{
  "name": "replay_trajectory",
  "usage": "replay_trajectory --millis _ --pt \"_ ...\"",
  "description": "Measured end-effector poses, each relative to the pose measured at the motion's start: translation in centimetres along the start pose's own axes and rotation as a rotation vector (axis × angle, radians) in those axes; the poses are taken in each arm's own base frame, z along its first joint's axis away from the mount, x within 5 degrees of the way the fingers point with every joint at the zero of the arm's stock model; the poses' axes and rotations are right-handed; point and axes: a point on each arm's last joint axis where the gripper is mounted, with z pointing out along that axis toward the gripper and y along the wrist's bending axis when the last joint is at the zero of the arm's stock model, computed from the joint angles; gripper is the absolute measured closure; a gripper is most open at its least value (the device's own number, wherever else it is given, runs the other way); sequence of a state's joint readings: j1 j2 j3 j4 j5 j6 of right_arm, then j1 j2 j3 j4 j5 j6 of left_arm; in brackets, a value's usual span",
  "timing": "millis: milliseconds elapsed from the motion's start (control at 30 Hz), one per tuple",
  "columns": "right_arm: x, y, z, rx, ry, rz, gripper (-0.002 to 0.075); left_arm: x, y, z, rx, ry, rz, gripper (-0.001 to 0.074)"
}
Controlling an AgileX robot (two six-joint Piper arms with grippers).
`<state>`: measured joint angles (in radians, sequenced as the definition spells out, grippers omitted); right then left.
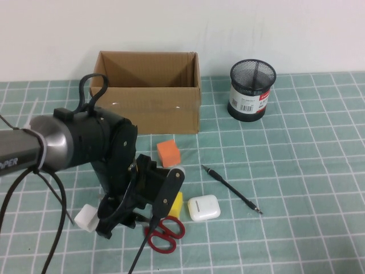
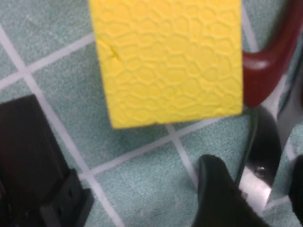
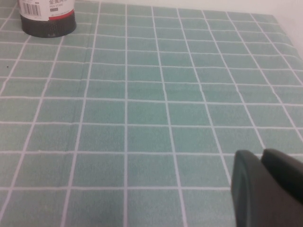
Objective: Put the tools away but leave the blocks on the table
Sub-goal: Pick up the scissors from the table, then place the Scissors into the box
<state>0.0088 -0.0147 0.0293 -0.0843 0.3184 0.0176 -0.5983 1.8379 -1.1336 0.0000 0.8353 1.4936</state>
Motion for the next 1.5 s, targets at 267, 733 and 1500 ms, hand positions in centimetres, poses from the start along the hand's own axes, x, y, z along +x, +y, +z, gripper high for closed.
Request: replay_trajectory --millis 267,733,1500 --pt "0.0 0.0 0.0 0.0 0.0 0.0 0.0733 -0.1 -0.4 0.1 0.017 0.001 0.009 0.0605" --pt "0.0 0.0 0.0 0.0 0.0 0.0 0.0733 -0.1 0.2 -5.3 -0.068 0.002 -0.231 0.0649" --pt "0.0 0.0 0.0 0.0 0.0 0.0 0.0733 4.6 13.4 -12.6 -0.722 0.099 -0.356 0.0649"
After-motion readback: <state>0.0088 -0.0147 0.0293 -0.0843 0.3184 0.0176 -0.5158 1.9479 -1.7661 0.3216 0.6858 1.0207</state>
